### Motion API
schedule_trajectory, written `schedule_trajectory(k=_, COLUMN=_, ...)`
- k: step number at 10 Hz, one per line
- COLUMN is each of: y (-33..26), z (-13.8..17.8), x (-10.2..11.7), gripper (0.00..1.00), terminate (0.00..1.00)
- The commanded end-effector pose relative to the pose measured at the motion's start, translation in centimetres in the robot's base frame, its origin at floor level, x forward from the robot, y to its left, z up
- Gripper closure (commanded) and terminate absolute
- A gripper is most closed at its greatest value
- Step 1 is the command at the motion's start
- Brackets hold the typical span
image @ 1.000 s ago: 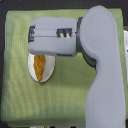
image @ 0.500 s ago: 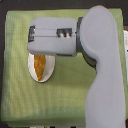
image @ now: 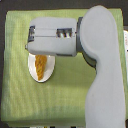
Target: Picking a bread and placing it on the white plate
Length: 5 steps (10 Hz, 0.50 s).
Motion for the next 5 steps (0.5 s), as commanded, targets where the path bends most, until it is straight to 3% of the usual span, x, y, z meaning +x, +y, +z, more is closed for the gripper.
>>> schedule_trajectory(k=1, y=-0.4, z=1.1, x=0.6, gripper=0.00, terminate=0.00)
schedule_trajectory(k=5, y=-4.2, z=6.3, x=3.2, gripper=0.00, terminate=0.00)
